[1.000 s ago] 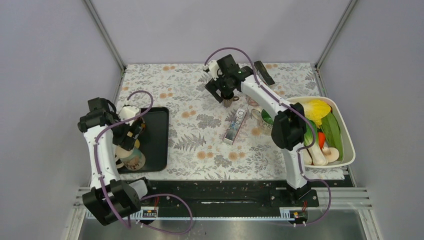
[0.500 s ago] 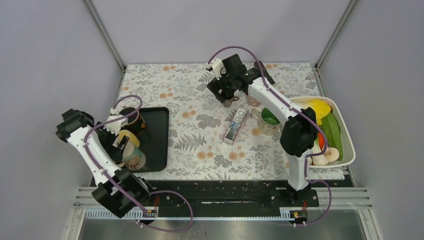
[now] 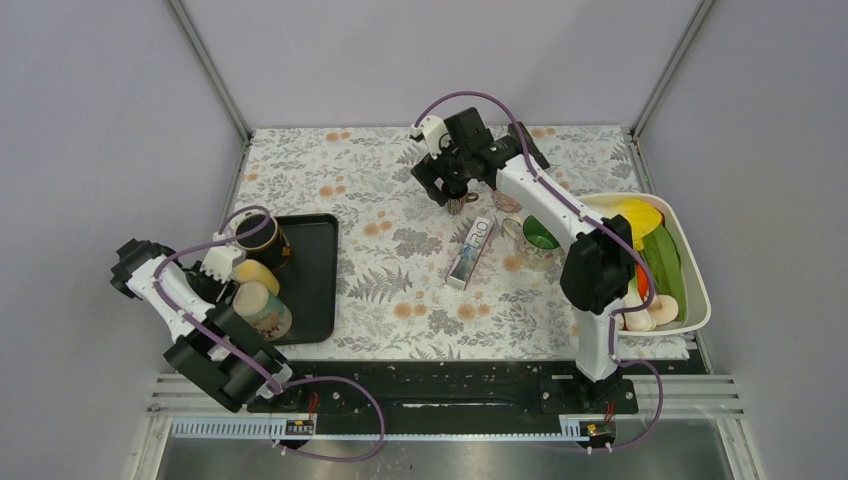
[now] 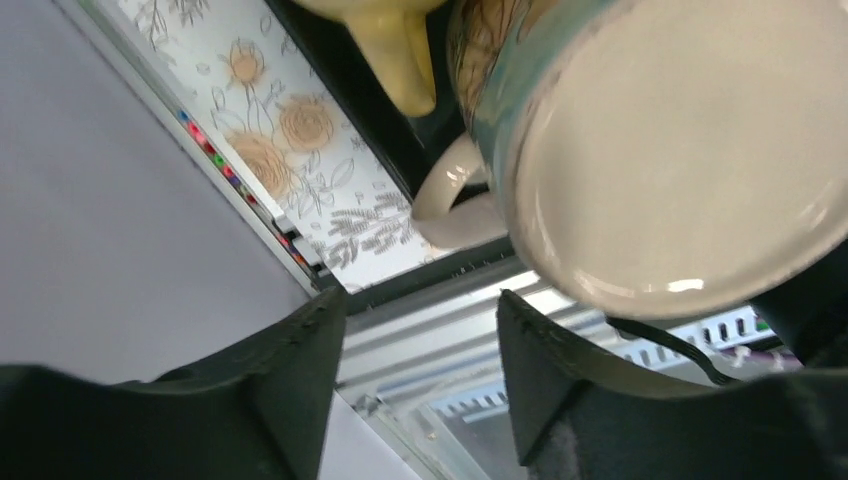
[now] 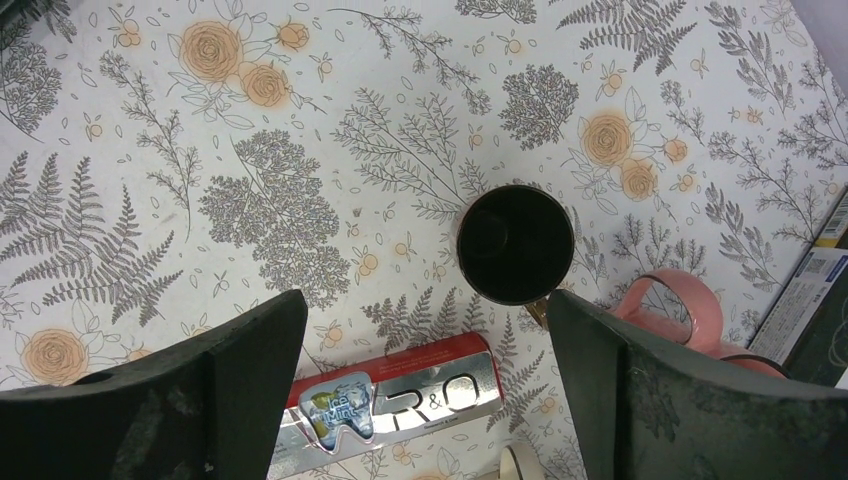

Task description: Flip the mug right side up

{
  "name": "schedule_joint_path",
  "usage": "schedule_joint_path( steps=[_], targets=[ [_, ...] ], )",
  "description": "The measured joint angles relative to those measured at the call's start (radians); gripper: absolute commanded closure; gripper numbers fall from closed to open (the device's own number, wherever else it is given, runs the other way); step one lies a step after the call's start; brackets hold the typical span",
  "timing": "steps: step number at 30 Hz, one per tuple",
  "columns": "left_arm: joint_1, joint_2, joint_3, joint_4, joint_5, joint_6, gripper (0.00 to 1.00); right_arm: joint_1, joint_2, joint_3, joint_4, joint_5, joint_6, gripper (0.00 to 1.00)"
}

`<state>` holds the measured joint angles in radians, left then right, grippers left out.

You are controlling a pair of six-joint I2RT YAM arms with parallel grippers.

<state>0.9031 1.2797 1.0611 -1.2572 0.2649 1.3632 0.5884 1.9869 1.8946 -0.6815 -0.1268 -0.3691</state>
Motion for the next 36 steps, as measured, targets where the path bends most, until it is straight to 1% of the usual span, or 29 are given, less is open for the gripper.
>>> schedule_joint_path(
  steps=[4, 10, 13, 15, 19, 20, 21, 24, 25, 27, 30, 31, 34, 36],
  targets=[
    [-0.063, -0.029, -0.06, 0.064, 0.023, -0.01, 0.43, 0.0, -0.003, -0.019, 0.016, -0.011, 0.0, 0.01],
    [-0.232, -0.162, -0.167, 0.077, 0.071, -0.026, 0.43, 0.001, -0.007, -0.042, 0.022, -0.025, 0.0, 0.01],
    [-0.307, -0.191, -0.18, 0.079, 0.09, -0.079, 0.35, 0.001, -0.009, -0.042, 0.027, -0.026, 0.0, 0.01],
    [-0.33, -0.191, -0.18, 0.087, 0.099, -0.116, 0.31, 0.001, -0.013, -0.044, 0.027, -0.03, 0.0, 0.01],
    [-0.34, -0.173, -0.188, 0.129, 0.097, -0.197, 0.3, 0.001, -0.021, -0.05, 0.03, -0.034, 0.0, 0.01],
    [-0.34, -0.166, -0.199, 0.148, 0.097, -0.208, 0.32, 0.001, -0.022, -0.05, 0.031, -0.035, 0.0, 0.01],
    [-0.34, -0.158, -0.216, 0.17, 0.096, -0.213, 0.35, 0.001, -0.022, -0.05, 0.031, -0.038, 0.0, 0.01],
    [-0.34, -0.126, -0.262, 0.212, 0.098, -0.231, 0.48, 0.001, -0.022, -0.05, 0.031, -0.048, 0.0, 0.01],
    [-0.34, -0.107, -0.267, 0.22, 0.1, -0.24, 0.52, 0.001, -0.022, -0.05, 0.031, -0.05, 0.0, 0.0],
    [-0.342, -0.067, -0.267, 0.243, 0.109, -0.264, 0.56, 0.001, -0.022, -0.05, 0.032, -0.05, 0.0, 0.01],
    [-0.342, -0.013, -0.267, 0.288, 0.137, -0.291, 0.67, 0.001, -0.026, -0.065, 0.035, -0.05, 0.0, 0.0],
    [-0.343, -0.007, -0.267, 0.299, 0.144, -0.299, 0.72, 0.001, -0.03, -0.076, 0.035, -0.05, 0.0, 0.0],
    [-0.347, -0.005, -0.269, 0.332, 0.163, -0.325, 0.82, 0.001, -0.044, -0.109, 0.037, -0.05, 0.002, 0.01],
    [-0.351, -0.005, -0.269, 0.35, 0.177, -0.346, 0.92, 0.001, -0.054, -0.126, 0.04, -0.051, 0.007, 0.01]
  ],
)
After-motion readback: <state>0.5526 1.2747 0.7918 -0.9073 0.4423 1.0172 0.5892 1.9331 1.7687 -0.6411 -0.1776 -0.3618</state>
